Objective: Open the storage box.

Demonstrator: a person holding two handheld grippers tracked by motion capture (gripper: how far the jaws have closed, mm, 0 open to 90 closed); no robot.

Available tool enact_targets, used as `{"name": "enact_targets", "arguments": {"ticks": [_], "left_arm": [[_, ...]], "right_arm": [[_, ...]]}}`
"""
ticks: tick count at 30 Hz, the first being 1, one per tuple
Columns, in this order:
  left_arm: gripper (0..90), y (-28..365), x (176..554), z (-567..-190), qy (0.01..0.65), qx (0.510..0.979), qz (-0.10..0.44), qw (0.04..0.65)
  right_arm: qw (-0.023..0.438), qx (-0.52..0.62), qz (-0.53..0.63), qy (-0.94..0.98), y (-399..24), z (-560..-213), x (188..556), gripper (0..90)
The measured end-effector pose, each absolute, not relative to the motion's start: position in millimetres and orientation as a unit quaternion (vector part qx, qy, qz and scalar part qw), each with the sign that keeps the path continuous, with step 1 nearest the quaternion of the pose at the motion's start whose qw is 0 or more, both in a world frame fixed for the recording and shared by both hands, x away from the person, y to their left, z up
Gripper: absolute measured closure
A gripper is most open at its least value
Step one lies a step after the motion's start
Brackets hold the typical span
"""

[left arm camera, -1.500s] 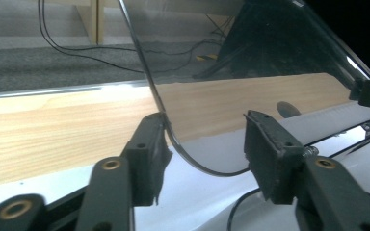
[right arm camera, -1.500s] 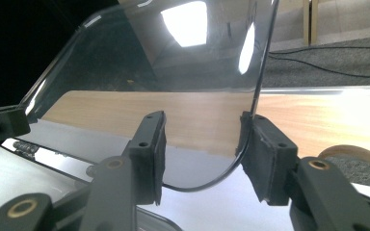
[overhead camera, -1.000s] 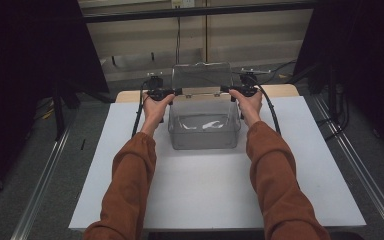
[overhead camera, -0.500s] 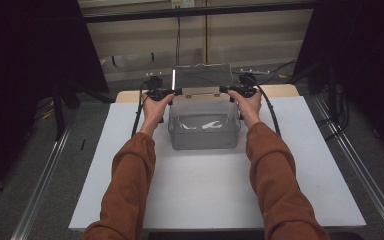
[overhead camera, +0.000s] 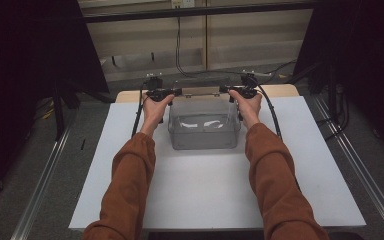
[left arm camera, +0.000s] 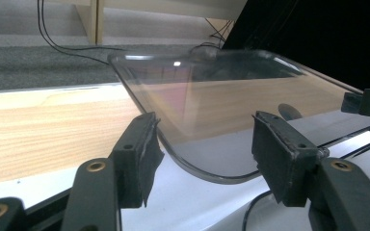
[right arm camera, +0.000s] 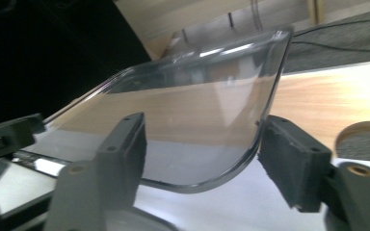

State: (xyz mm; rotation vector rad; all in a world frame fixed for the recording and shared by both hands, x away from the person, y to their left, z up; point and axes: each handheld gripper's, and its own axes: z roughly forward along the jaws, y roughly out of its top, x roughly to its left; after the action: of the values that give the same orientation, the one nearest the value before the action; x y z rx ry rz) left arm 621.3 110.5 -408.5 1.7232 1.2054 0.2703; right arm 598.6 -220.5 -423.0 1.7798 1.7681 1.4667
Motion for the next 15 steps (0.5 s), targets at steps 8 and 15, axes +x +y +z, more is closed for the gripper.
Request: {"name": "enact_targets", "arguments": {"ticks": [8,15], "left_arm": [[37.3,106.6,621.1,-411.6,0.49,0.71,0.12,0.491],[28.0,111.8,620.0,-409.4,0.481,0.706,0.136,0.501]], "right_arm": [[0.138,0.598,0.495,0.615,-220.4,-423.8,598.0,25.1],[0.175,0.571,0.499,0.627,-217.7,-417.5,596.2,19.1]]}}
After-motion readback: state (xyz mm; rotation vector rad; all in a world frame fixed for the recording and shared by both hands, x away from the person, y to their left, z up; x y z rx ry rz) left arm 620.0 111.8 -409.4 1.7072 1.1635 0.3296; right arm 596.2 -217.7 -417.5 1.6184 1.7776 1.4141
